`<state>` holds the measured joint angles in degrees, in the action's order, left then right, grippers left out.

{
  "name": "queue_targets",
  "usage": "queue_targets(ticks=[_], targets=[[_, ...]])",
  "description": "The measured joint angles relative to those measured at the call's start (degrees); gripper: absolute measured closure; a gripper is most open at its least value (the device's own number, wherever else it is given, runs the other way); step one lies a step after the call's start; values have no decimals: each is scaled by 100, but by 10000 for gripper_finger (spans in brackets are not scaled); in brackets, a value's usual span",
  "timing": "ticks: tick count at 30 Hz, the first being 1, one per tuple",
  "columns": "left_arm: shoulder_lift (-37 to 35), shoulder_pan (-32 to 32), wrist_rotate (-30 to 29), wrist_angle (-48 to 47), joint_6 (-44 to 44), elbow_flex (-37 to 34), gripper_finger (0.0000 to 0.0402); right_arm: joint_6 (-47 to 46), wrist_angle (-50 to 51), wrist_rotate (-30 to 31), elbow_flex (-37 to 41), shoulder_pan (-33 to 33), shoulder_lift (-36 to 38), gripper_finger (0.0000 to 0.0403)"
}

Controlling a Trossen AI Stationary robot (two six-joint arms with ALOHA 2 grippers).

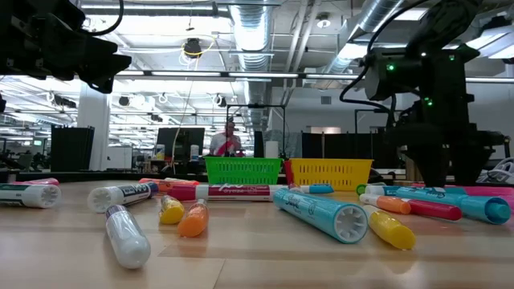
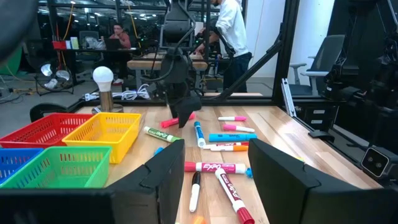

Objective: Pick & Place Markers
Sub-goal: Put the right large pink highlighter pen into the yellow bin

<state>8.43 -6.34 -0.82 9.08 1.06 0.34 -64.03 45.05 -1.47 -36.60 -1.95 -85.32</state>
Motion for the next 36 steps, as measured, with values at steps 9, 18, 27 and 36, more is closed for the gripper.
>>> queue_targets(ticks=[9,18,27,36], targets=[[0,-1,0,0,0,2,224,-349,-34,46,0,3,0,237],[0,-1,0,0,0,0,224,-345,14,189,0,3,0,349],[0,1,0,0,0,0,224,-301,180,165,-4,-5,52,342],[-2,1,0,39,0,2,224,10,1232,179,-392,-99,781,343]])
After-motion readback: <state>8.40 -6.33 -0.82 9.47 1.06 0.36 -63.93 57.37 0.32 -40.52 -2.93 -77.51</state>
